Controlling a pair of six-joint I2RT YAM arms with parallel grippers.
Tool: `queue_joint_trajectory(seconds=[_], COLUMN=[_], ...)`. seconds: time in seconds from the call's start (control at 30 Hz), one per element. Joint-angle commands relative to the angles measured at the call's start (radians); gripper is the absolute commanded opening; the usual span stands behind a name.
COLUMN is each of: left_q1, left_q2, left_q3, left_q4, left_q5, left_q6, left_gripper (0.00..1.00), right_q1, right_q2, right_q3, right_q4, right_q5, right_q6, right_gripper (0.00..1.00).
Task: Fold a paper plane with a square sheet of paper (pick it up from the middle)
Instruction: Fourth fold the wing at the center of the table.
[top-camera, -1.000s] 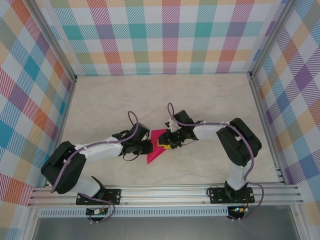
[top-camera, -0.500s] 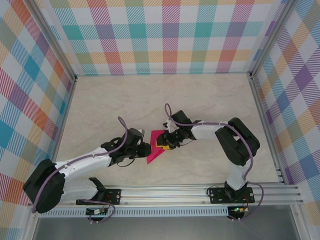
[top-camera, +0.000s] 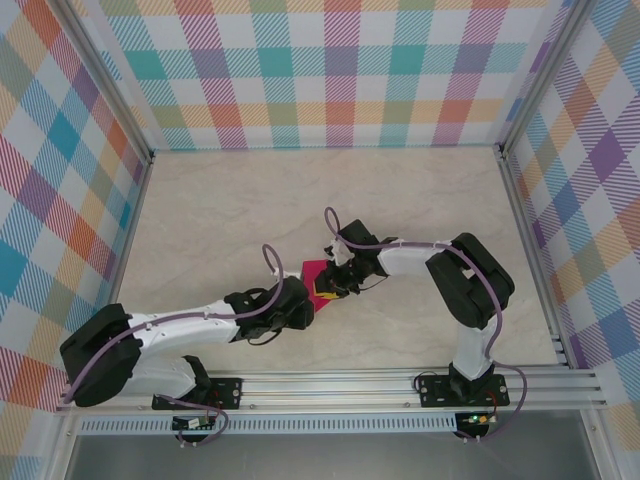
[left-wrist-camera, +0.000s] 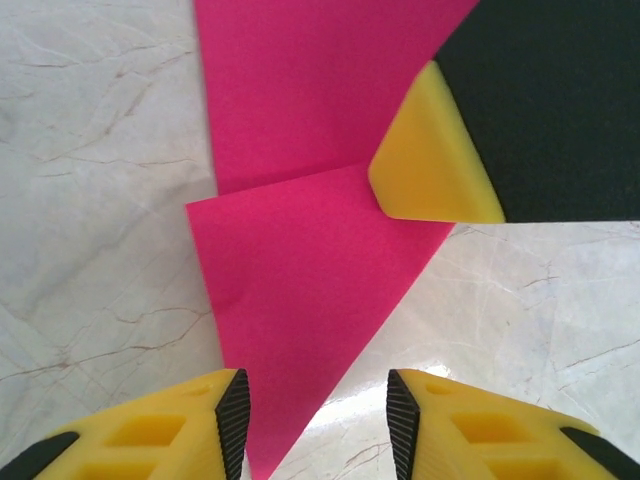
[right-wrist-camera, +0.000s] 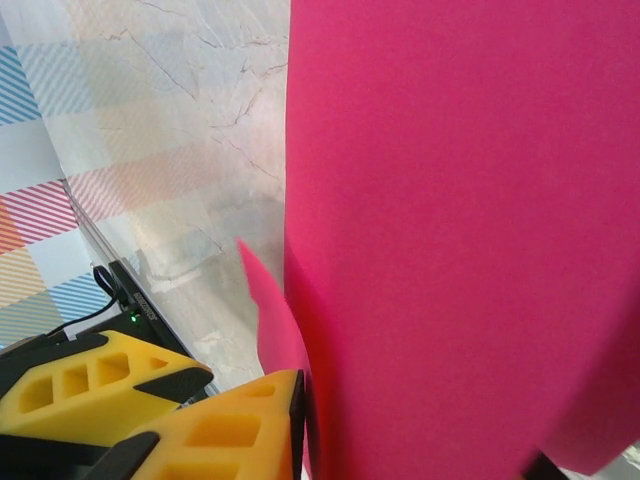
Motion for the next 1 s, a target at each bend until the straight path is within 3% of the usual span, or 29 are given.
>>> queue_joint_trajectory(seconds=[0.0,0.47,0.77,0.97], left_q1=[-0.04,-0.139,-0.16,-0.161], left_q2=[0.047,0.282,0.286,0.284], left_q3=[0.041,0.174,0.168,0.146], left_q4=[-0.002,-0.101,-0.14,-0.111], left_q5=[-0.095,-0.28,-0.348,-0.33], left_q6=[-0.001,-0.021,-0.068,-0.079], left_gripper=[0.45,0.44,0.27,0.17], right_q1=[0.004,0.004,0.005,0.004], right_q2=[0.003,0.002,0.002,0.0], right_q3=[0.03,0.033,0.037,0.036], right_q4=[-0.027,-0.018,-0.02,-0.026], right_q5=[-0.011,-0.023,-0.017,-0.014], right_q6=[-0.021,-0.003,0.0,0.002], right_gripper=[0.17,0.12,0.12,0.13])
